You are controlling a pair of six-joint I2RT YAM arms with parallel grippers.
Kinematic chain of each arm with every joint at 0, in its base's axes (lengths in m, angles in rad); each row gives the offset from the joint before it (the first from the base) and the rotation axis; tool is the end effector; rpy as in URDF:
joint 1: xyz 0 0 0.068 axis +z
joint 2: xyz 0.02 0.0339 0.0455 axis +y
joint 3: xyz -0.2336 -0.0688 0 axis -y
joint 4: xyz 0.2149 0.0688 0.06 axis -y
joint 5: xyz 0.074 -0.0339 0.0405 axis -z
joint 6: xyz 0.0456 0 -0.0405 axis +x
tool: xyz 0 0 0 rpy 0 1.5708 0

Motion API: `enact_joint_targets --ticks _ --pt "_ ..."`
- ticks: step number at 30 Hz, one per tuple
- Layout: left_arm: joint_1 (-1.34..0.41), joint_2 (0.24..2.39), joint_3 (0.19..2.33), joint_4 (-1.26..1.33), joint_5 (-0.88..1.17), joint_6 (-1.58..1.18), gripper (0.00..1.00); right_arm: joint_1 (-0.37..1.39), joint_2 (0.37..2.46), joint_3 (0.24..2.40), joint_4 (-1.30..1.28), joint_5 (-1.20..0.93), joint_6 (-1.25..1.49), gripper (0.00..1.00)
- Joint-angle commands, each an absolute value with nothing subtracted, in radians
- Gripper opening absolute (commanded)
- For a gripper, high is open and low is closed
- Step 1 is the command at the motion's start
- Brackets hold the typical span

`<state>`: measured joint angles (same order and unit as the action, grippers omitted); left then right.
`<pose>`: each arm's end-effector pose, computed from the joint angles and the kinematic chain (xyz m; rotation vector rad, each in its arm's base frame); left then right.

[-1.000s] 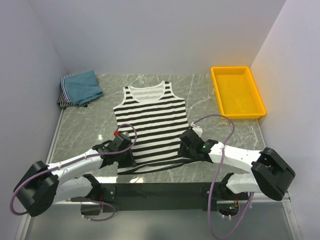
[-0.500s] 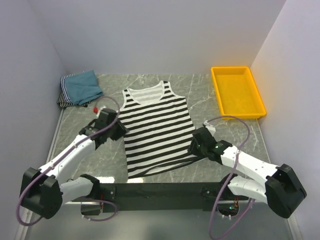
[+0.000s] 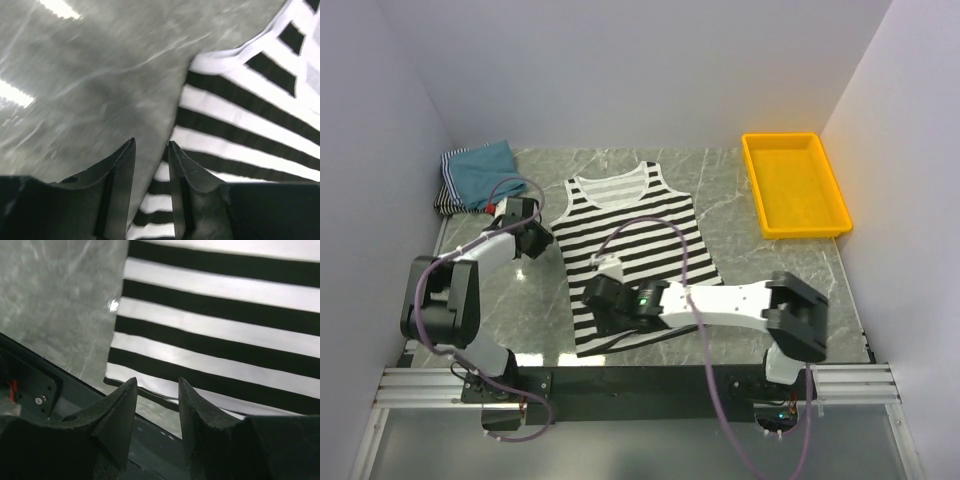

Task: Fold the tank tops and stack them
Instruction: Flatten the tank top out

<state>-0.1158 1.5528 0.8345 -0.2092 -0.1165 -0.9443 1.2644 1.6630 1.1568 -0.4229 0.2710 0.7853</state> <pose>0.2873 -0.0281 0.1554 -1.0565 2.2815 -0.2970 0.1109 0.3101 0.1999 -0.4892 2.4865 0.5398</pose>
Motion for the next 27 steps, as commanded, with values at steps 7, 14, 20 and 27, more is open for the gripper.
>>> enact_joint_targets --ticks 7,14,20,27 --pt "-0.11 1.689 0.96 -0.046 -0.021 -0.842 0.38 1.373 1.854 1.351 -0.457 0.298 0.755 0.46" --pt "-0.109 1.718 0.974 -0.078 -0.071 -0.844 0.36 1.42 1.925 1.405 -0.465 0.293 0.77 0.46" --pt "-0.109 1.726 0.974 -0.074 -0.074 -0.851 0.36 1.44 1.98 1.453 -0.491 0.299 0.784 0.46" --pt "-0.107 1.695 0.977 -0.077 -0.068 -0.848 0.36 1.44 2.036 1.457 -0.492 0.302 0.798 0.44"
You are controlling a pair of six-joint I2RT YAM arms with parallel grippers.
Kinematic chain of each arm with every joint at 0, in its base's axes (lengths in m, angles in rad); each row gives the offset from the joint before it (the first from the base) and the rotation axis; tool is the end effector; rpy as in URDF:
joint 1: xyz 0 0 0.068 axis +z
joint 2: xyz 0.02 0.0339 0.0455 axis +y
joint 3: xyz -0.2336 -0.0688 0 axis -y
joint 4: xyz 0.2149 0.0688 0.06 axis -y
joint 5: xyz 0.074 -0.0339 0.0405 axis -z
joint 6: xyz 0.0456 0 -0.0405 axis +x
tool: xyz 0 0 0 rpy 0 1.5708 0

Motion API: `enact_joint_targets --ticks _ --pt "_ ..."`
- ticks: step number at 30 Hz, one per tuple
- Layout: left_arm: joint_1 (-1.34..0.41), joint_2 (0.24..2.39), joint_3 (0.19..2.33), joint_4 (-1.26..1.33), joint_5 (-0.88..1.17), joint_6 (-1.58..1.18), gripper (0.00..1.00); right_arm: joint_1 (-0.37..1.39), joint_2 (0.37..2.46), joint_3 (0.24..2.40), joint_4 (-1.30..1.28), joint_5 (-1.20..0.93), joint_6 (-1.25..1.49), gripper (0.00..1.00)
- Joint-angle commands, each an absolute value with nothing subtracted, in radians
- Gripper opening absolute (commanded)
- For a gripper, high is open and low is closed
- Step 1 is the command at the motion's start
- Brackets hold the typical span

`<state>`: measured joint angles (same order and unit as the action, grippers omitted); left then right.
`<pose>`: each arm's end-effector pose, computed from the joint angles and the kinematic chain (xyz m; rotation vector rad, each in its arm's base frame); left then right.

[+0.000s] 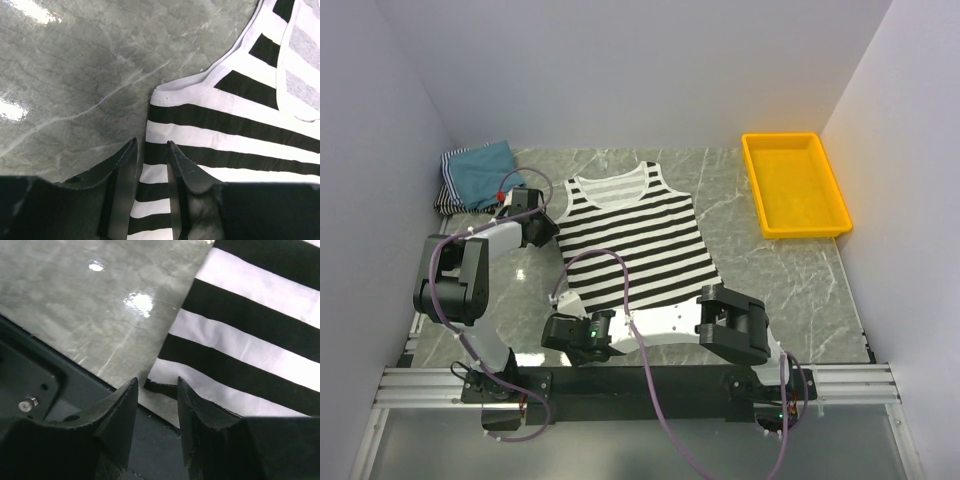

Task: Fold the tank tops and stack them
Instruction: Flatten the tank top out

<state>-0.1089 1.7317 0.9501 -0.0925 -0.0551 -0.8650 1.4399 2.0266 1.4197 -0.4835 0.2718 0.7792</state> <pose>0.3272 -0.0333 0.1436 -0.9374 2.2932 -0.3606 0.0628 0.3831 0.1454 -0.7779 2.5429 0.4212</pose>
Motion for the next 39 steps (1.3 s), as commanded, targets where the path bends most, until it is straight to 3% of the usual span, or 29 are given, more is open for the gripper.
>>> enact_joint_targets --ticks 1,6,11,39 --pt "-0.107 1.69 0.983 -0.08 -0.066 -0.85 0.36 1.44 2.042 1.457 -0.495 0.299 0.801 0.42" --pt "-0.101 1.669 0.985 -0.086 -0.071 -0.847 0.36 1.44 2.039 1.437 -0.488 0.304 0.813 0.25" --pt "-0.094 1.666 0.974 -0.078 -0.072 -0.85 0.36 1.424 1.938 1.344 -0.436 0.29 0.827 0.0" --pt "-0.083 1.832 1.003 -0.008 -0.097 -0.871 0.34 1.399 1.787 1.27 -0.353 0.195 0.831 0.0"
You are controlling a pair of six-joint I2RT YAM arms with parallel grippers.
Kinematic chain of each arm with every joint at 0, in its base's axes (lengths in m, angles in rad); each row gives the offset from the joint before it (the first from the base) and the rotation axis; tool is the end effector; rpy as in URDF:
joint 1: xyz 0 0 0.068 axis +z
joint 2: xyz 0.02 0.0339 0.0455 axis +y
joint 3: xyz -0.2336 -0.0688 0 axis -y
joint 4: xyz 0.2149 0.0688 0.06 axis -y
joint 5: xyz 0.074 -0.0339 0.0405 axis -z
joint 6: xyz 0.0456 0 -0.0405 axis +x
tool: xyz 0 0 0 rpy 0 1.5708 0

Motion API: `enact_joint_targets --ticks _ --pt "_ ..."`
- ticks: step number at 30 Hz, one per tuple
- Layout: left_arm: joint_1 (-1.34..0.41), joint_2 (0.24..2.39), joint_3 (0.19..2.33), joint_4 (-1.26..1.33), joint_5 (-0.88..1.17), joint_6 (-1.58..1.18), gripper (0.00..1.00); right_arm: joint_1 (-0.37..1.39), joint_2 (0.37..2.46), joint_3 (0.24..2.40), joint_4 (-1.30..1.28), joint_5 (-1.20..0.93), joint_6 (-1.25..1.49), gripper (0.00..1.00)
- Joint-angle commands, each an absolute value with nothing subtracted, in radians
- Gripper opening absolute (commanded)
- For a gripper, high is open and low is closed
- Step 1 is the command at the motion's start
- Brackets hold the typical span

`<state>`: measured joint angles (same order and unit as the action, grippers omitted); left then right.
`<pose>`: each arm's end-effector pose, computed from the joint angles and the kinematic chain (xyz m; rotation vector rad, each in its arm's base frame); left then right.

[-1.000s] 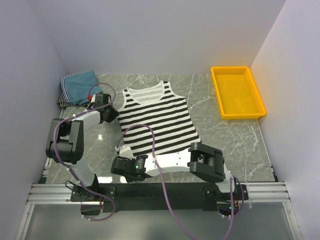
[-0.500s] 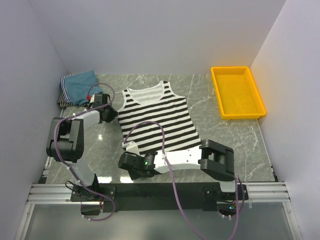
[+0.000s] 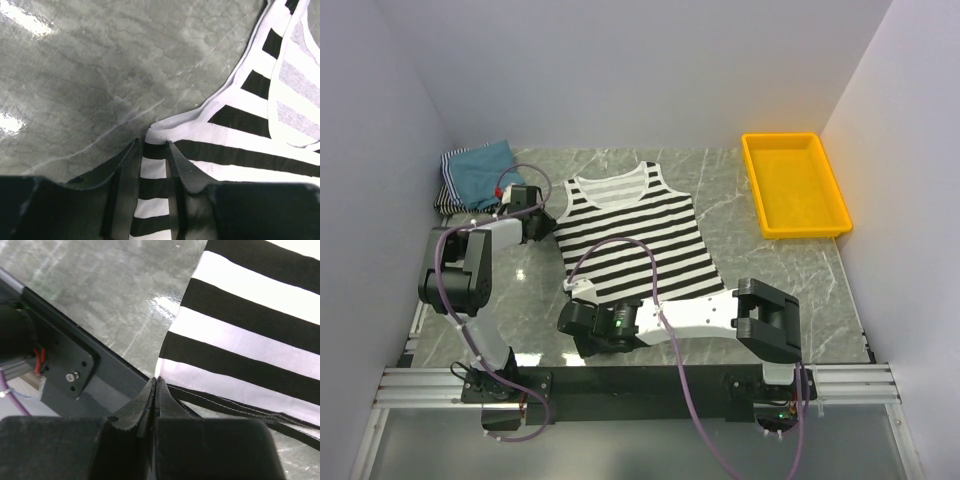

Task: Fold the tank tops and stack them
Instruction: Flatten the tank top out, then fold the tank top

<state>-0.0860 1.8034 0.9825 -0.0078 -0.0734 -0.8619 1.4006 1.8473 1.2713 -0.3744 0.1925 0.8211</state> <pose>0.3440 -0.0263 0.1364 -0.9500 2.2330 -0.3516 0.0705 0.3590 0.1749 -0.6724 2.5396 0.6417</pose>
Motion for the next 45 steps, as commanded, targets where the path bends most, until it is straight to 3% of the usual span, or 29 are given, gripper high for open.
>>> enact_joint_targets --ticks 1,7,11,20,28,35,45 --pt "-0.083 1.839 1.005 -0.008 -0.1 -0.873 0.33 1.401 1.786 1.27 -0.353 0.193 0.831 0.0" --pt "-0.083 1.856 1.011 -0.011 -0.118 -0.879 0.2 1.399 1.769 1.269 -0.357 0.19 0.83 0.0" --pt "-0.083 1.849 1.029 -0.037 -0.147 -0.894 0.01 1.399 1.759 1.273 -0.356 0.175 0.825 0.0" --pt "-0.068 1.66 1.022 -0.192 -0.38 -0.968 0.01 1.404 1.781 1.308 -0.31 0.056 0.813 0.0" --pt "-0.067 1.667 1.098 -0.281 -0.428 -0.977 0.01 1.399 1.786 1.335 -0.253 -0.028 0.792 0.0" --pt "-0.129 1.683 1.185 -0.31 -0.429 -0.954 0.01 1.319 1.608 1.116 -0.172 -0.026 0.821 0.0" --pt "-0.285 1.873 1.439 -0.41 -0.477 -0.948 0.01 1.203 1.422 0.861 -0.092 -0.005 0.87 0.0"
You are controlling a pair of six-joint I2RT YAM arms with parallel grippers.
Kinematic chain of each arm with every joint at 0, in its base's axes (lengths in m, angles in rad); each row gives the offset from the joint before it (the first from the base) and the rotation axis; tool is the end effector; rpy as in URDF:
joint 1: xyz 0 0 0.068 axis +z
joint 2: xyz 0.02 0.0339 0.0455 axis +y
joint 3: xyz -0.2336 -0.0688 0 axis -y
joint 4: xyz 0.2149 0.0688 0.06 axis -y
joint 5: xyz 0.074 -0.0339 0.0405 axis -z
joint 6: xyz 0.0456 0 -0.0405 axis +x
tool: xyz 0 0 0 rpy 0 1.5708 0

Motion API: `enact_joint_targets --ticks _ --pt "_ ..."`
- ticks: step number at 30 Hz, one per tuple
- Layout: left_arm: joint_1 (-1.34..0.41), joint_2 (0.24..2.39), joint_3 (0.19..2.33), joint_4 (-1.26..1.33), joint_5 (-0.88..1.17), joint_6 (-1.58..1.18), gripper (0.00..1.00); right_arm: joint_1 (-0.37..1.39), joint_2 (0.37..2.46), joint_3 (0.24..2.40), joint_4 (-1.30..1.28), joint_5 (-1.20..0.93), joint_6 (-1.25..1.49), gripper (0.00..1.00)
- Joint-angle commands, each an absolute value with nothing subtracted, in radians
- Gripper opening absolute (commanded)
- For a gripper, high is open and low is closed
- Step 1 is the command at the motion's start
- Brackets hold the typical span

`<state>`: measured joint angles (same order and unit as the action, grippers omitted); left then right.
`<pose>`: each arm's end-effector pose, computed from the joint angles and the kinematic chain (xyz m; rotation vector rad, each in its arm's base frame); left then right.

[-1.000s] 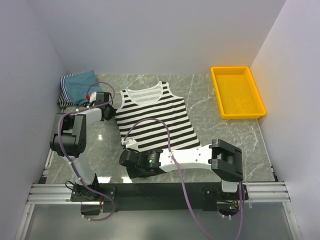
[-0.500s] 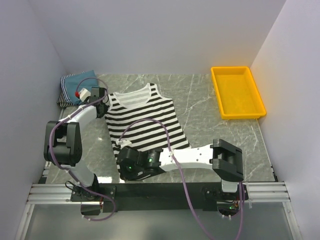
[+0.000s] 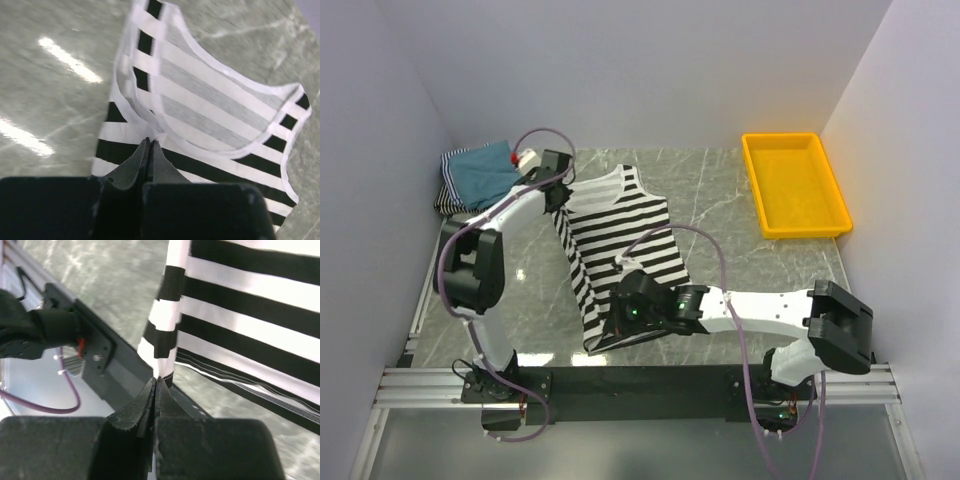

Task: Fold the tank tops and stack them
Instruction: Fold the tank top

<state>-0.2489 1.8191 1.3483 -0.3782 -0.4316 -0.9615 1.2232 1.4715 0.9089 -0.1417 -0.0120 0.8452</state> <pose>0.3656 -0.0733 0.2093 -0.9868 2.1023 -0.0797 0.1023 0.2839 0.2046 -0.4810 2.4773 1.0110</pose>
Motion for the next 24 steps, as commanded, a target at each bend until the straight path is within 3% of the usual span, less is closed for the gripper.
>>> enact_joint_targets --ticks 1,12,24 --pt "-0.307 1.891 1.478 -0.419 -0.48 -0.948 0.0 1.198 1.407 0.845 -0.091 -0.002 0.873 0.0" --pt "-0.419 2.077 1.631 -0.457 -0.482 -0.956 0.01 1.157 1.315 0.67 -0.064 0.063 0.933 0.0" --pt "-0.426 2.121 1.664 -0.437 -0.451 -0.931 0.01 1.141 1.347 0.618 -0.048 0.084 0.956 0.0"
